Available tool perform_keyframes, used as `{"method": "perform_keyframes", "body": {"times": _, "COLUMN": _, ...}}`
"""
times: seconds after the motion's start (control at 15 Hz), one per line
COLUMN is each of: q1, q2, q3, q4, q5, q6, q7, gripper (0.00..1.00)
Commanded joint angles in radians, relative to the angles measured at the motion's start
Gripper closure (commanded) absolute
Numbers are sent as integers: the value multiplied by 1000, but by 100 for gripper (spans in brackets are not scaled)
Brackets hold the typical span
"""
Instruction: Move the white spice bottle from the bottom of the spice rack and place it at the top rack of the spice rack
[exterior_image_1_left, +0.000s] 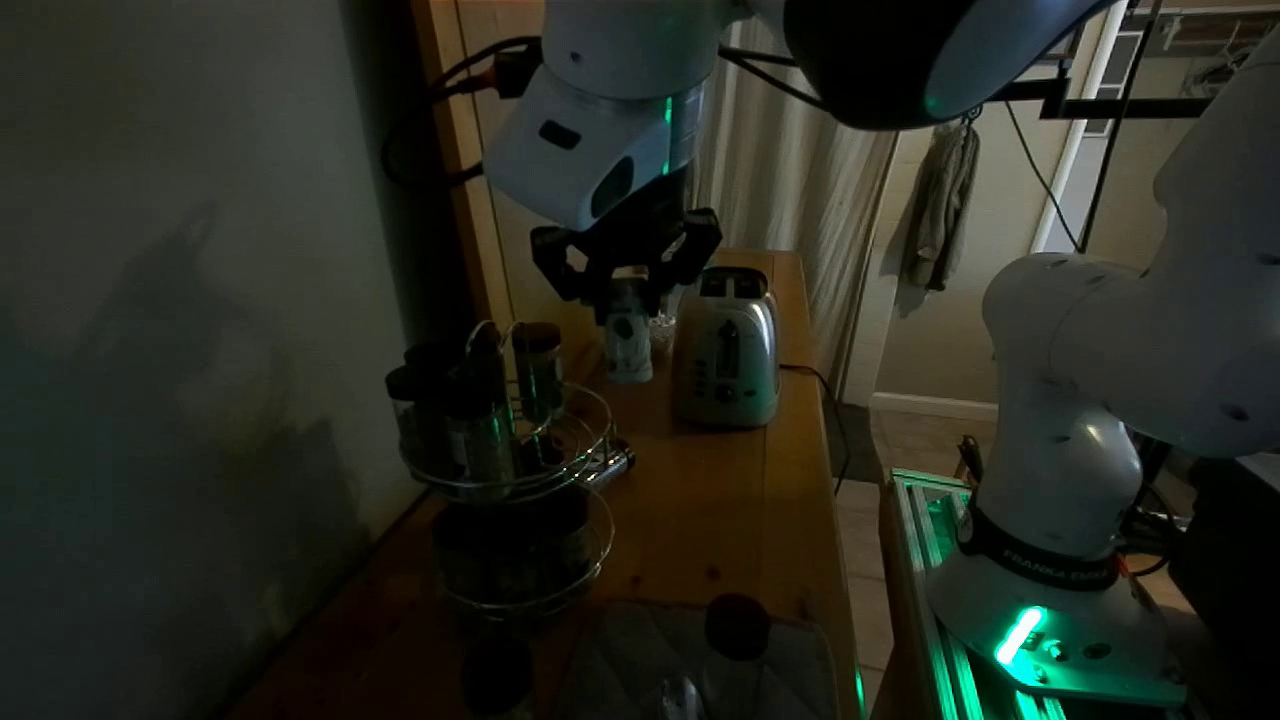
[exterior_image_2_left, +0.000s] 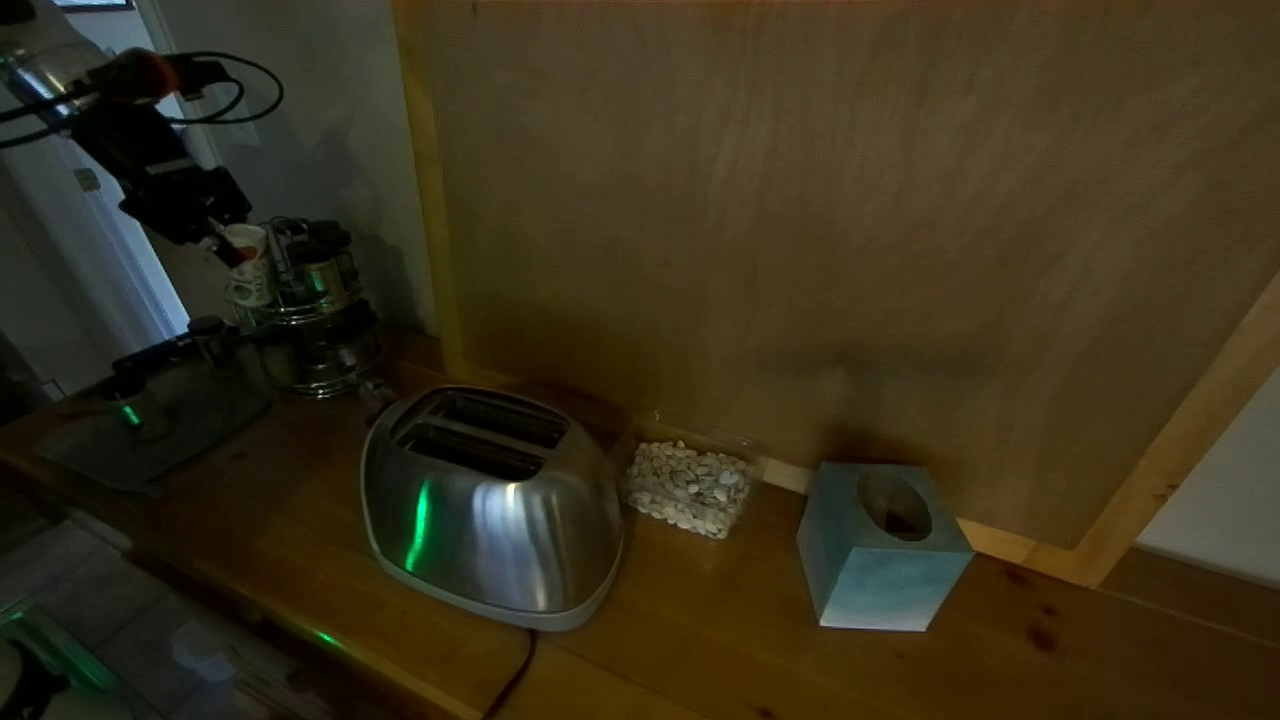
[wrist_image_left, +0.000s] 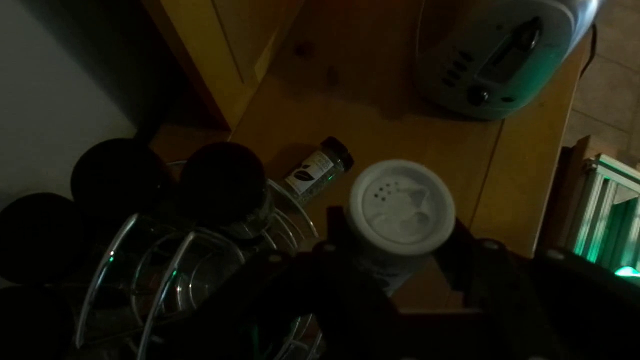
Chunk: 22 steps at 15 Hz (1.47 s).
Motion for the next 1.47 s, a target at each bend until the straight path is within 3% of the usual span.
{"method": "perform_keyframes", "body": {"times": 0.0, "q1": 3, "q2": 12, "q3": -4, "q4": 18, "q5": 41, "q6": 30, "q7": 40, "gripper": 80}}
{"method": "perform_keyframes", "body": {"times": 0.6, "q1": -8, "q2": 7, "q3": 5, "q4": 3, "q5": 6, "q6": 135, "q7": 132, "gripper": 80}}
{"method": "perform_keyframes", "body": {"times": 0.93, "q1": -11, "q2": 8, "q3": 8, "q4": 4, "q5": -14, "q6": 123, "q7": 126, "gripper": 80}}
{"method": "perform_keyframes", "body": {"times": 1.4, "q1": -1, "q2": 14, "q3": 2, "q4": 14, "q5": 45, "q6": 85, "q7": 120, "gripper": 80}}
